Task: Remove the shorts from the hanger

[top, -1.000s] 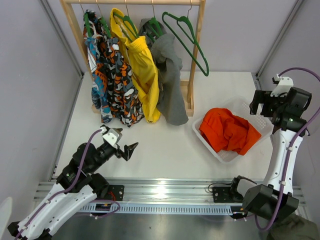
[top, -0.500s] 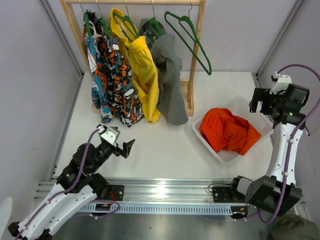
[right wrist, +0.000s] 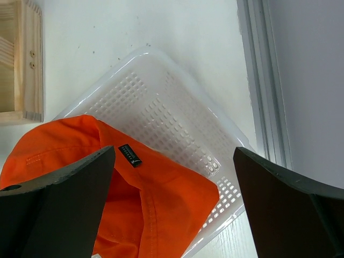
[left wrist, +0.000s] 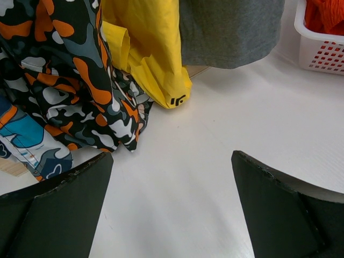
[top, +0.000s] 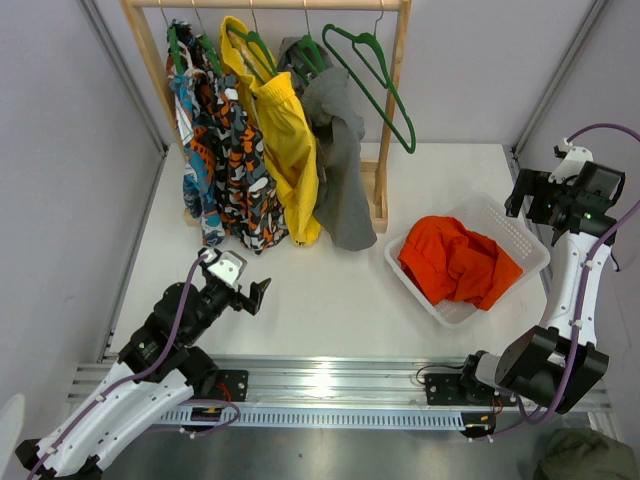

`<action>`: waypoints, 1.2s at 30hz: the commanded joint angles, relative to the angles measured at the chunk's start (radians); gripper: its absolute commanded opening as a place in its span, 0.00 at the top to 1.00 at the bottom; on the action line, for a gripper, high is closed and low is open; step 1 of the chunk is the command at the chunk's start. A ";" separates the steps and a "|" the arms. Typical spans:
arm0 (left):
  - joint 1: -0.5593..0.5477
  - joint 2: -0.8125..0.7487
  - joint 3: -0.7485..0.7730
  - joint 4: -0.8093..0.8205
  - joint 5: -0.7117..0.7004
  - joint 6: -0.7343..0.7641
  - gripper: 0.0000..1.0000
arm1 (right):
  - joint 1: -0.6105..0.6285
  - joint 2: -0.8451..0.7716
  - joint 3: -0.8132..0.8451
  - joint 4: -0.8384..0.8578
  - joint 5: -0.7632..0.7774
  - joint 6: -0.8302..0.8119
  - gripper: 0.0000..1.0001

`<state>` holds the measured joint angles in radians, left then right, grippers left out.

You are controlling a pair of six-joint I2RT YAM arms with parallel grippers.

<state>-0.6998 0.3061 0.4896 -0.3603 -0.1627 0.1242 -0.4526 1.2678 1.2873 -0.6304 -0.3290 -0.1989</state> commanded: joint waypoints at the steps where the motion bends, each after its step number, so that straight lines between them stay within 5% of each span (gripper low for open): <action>1: -0.001 -0.002 0.001 0.029 -0.009 0.011 0.01 | 0.015 -0.005 0.055 0.020 -0.004 0.018 0.01; 17: -0.001 0.044 0.072 0.001 0.037 -0.079 0.01 | 0.083 -0.036 0.207 -0.235 -0.157 -0.086 0.00; 28: -0.001 0.015 0.153 -0.092 -0.054 -0.332 0.01 | 0.083 -0.266 0.012 -0.072 -0.180 0.049 0.00; 36: -0.001 0.011 0.199 -0.104 -0.078 -0.380 0.01 | 0.081 -0.295 -0.008 -0.064 -0.154 0.076 0.01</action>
<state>-0.6998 0.3214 0.6434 -0.4625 -0.2173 -0.2092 -0.3695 0.9813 1.2903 -0.7345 -0.4873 -0.1528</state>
